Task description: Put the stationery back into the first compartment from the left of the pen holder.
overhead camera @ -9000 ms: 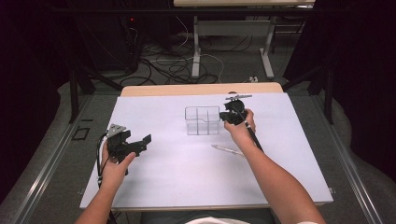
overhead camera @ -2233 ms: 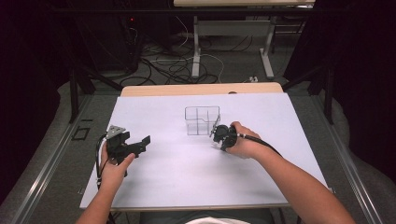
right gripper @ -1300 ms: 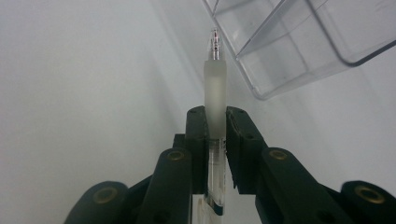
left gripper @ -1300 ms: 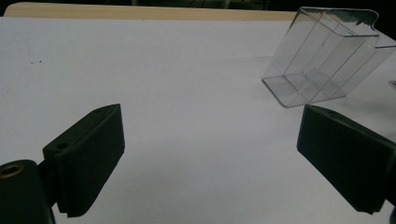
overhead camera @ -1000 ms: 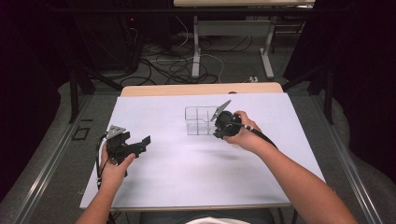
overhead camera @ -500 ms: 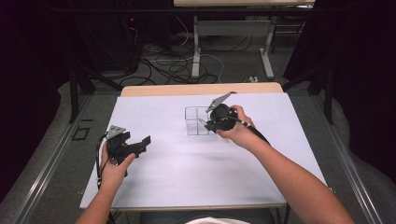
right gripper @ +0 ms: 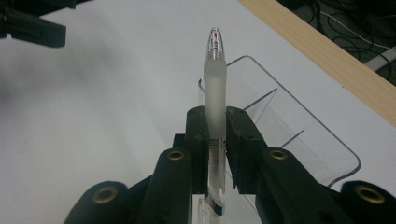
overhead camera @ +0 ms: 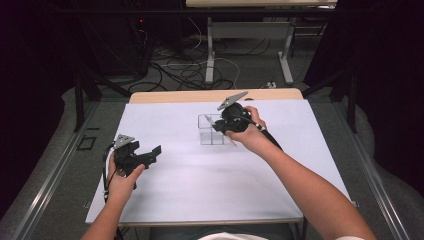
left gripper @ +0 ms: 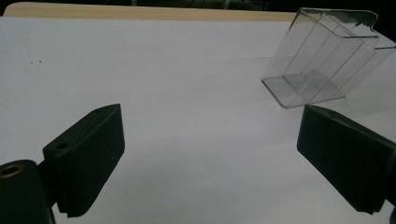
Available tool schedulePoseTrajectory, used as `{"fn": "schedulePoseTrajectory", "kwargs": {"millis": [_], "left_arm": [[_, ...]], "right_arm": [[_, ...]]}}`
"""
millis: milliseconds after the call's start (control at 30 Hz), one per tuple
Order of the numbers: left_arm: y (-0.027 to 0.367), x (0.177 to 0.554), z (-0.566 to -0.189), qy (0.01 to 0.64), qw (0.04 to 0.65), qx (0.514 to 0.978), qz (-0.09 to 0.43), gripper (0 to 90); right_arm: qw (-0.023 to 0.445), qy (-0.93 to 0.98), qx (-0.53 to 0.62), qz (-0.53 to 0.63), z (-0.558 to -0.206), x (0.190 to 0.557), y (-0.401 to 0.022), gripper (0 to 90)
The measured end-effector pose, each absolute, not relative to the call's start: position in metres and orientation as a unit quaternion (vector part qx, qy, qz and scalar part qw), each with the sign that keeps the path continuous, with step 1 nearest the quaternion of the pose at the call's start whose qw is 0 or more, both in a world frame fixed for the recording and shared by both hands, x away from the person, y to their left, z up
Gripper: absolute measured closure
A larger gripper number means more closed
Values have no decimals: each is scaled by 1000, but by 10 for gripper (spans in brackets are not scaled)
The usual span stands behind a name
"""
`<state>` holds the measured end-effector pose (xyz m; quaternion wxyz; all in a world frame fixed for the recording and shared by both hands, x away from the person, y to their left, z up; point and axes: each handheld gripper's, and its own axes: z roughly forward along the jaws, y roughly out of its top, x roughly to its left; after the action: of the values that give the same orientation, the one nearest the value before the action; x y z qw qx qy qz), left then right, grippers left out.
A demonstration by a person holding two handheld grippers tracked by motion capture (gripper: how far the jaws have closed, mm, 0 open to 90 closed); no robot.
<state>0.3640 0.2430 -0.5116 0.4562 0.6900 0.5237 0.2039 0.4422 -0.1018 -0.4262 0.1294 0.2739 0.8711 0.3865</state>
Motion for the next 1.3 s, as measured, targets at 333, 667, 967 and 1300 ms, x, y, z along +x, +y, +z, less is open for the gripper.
{"fn": "schedulePoseTrajectory", "kwargs": {"millis": [333,667,967,1300], "left_arm": [[243,364,-512,524,457,689,204,77],[243,364,-511,525,459,687,203,76],[243,364,-511,524,459,689,203,76],[243,364,-510,523,460,688,202,76]], "right_arm": [[142,836,304,434,-417,450,-100,793],[144,802,337,471,-412,462,-95,793],[149,771,365,499,-409,471,-86,793],[161,756,381,507,-409,481,-73,793]]}}
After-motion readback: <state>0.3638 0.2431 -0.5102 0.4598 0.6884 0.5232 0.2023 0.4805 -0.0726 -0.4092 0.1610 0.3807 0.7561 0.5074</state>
